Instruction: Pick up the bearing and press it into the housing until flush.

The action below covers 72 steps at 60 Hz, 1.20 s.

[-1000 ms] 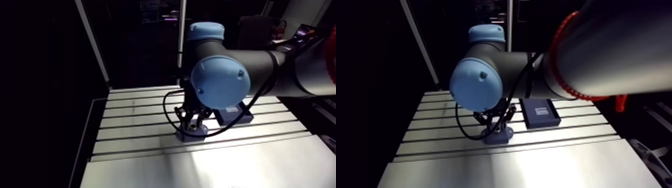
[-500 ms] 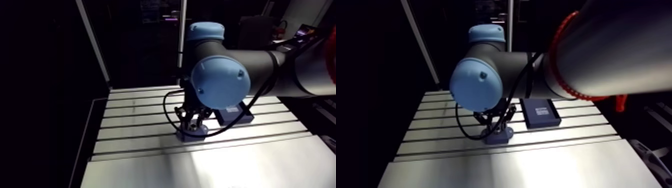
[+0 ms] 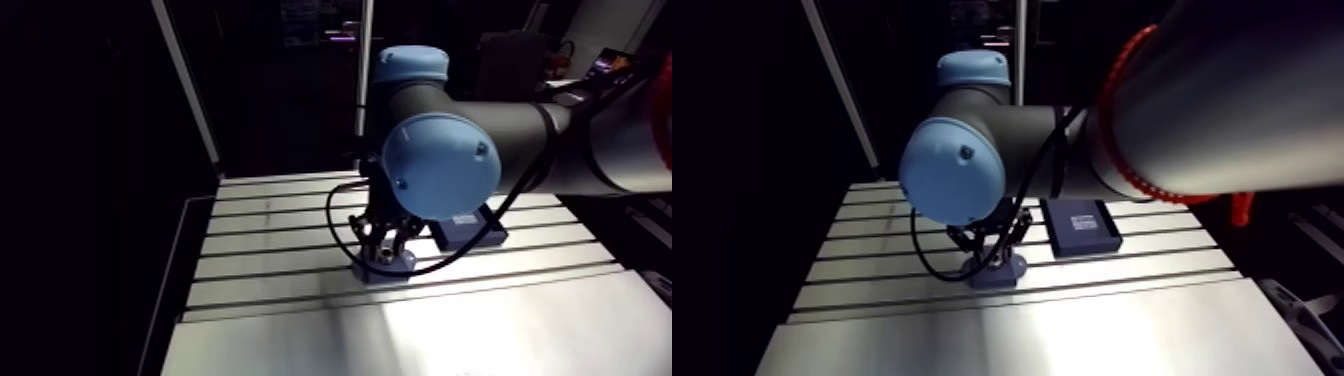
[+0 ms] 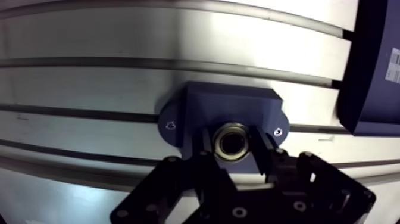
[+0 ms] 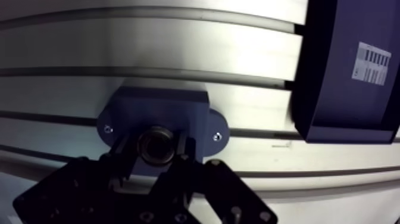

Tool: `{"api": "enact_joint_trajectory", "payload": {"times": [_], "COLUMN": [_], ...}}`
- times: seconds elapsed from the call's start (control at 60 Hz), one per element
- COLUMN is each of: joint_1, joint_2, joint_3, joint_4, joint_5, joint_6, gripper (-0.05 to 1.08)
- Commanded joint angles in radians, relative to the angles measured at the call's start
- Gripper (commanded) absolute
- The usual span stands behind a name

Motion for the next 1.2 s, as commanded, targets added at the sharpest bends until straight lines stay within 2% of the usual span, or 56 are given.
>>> {"api": "enact_joint_trajectory", "payload": {"times": [0.017,0.167,0.183,0.2,0.217,0.233,0.25,0.383,0.633,0.767,0.817,1.033,1.133,1.167,1.183,1.2], "joint_1": [0.0,0.0,0.0,0.0,0.0,0.0,0.0,0.0,-0.001,-0.002,0.0,0.001,0.001,0.001,0.001,0.001], "joint_2": [-0.001,-0.001,-0.001,-0.001,-0.001,-0.001,-0.001,-0.003,-0.009,-0.023,-0.046,-0.063,-0.064,-0.064,-0.064,-0.064], "joint_3": [0.001,0.001,0.0,0.0,-0.001,-0.001,-0.001,-0.001,-0.005,-0.034,-0.063,-0.106,-0.12,-0.122,-0.122,-0.119], "joint_4": [0.001,-0.001,-0.001,-0.001,-0.002,-0.002,-0.002,-0.003,-0.001,0.012,0.069,0.147,0.198,0.224,0.224,0.228], "joint_5": [0.0,-0.001,-0.001,-0.001,-0.001,-0.001,-0.001,-0.003,0.0,0.002,0.005,0.002,0.002,0.003,0.003,0.005], "joint_6": [0.0,0.003,0.004,0.004,0.003,0.003,0.003,0.003,0.008,0.013,0.017,0.05,0.068,0.078,0.078,0.081], "gripper": [0.7,0.68,0.59,0.59,0.37,0.37,0.15,0.05,0.05,0.07,0.07,0.07,0.16,0.37,0.37,0.51]}}
